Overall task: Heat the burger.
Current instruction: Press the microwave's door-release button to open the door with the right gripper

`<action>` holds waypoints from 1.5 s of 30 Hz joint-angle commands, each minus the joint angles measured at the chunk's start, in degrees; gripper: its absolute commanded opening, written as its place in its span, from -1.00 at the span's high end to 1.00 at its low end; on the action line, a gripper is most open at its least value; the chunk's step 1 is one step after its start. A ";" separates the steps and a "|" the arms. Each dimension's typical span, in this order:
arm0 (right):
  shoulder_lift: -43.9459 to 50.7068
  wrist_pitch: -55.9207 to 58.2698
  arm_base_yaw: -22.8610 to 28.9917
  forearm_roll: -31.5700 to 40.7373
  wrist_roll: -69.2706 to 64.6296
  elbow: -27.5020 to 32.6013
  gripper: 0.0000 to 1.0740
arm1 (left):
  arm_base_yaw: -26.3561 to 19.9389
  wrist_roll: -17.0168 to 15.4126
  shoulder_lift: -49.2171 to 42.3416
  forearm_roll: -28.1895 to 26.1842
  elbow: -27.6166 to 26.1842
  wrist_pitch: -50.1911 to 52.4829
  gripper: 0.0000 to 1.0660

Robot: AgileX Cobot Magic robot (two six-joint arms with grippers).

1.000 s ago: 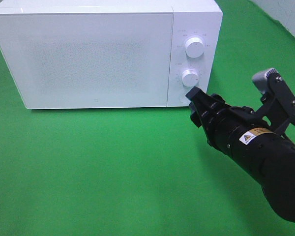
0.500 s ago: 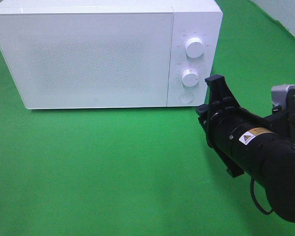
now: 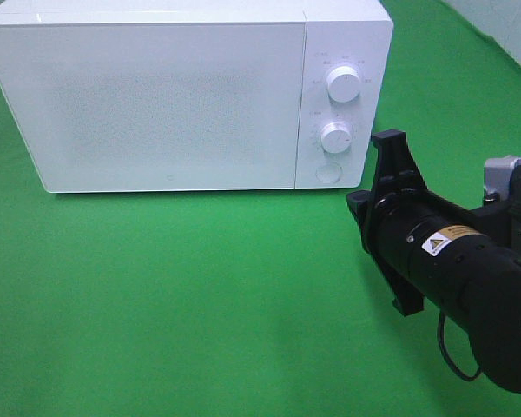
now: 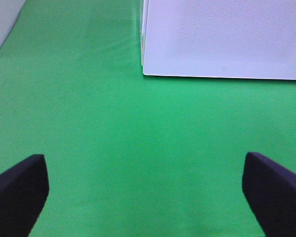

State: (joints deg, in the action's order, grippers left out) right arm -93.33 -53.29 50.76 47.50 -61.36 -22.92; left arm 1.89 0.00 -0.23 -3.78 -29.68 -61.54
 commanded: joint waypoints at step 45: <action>-20.00 4.64 -17.25 -15.53 -15.07 -16.21 1.00 | -0.17 0.00 -0.69 -0.17 0.17 0.40 -0.87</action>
State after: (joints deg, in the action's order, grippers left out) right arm -112.30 -50.13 34.49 33.69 -74.94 -37.76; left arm 1.89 0.00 -0.23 -3.78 -29.68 -61.54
